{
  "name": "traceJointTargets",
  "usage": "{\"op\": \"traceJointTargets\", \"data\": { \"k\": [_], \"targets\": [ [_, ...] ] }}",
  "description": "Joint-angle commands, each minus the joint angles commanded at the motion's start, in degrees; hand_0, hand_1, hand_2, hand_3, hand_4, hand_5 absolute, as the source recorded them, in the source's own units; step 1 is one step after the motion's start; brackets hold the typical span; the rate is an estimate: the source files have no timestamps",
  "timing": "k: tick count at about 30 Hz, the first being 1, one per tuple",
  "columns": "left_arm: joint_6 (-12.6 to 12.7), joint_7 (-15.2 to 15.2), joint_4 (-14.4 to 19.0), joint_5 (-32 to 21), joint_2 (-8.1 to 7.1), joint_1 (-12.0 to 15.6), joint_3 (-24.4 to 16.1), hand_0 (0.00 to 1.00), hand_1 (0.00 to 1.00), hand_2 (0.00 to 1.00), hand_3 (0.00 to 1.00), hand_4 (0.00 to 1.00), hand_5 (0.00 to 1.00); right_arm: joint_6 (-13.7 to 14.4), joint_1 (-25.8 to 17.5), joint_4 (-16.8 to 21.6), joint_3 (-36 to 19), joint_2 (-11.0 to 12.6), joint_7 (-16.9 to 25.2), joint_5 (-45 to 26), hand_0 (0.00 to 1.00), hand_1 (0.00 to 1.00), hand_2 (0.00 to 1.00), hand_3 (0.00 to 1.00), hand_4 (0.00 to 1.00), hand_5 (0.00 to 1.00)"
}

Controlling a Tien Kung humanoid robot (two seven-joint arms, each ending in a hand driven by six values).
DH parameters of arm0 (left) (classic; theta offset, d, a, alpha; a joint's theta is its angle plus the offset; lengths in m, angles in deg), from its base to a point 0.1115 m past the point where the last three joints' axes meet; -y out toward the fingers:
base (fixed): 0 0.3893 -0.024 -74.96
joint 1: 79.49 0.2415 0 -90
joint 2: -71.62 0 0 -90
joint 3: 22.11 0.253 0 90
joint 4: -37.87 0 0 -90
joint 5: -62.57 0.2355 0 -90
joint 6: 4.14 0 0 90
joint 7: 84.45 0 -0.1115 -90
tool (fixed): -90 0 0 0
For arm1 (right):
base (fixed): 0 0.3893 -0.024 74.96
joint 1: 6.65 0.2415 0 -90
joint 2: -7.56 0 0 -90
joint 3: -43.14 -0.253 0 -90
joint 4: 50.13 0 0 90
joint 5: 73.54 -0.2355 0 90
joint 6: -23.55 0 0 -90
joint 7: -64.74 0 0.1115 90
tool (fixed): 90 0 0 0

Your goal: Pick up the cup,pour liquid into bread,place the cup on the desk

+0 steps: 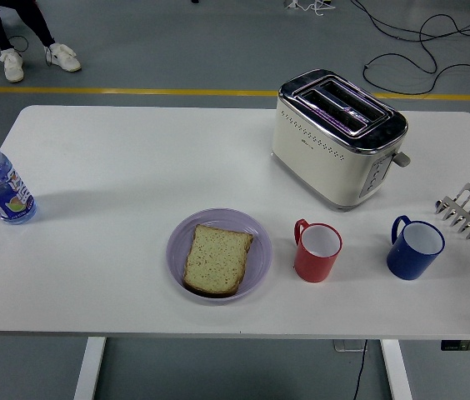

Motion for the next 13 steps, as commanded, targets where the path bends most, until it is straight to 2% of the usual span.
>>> {"op": "traceJointTargets", "data": {
  "k": [13],
  "targets": [
    [-0.11,0.09,0.0,0.38,-0.02,-0.17,-0.32,0.655,0.692,0.712,0.605,0.344,0.925,-0.02,0.34,0.17,-0.57,-0.1,-0.14,-0.1,0.606,0.548,0.62,0.59,0.541,0.019]
  ]
}}
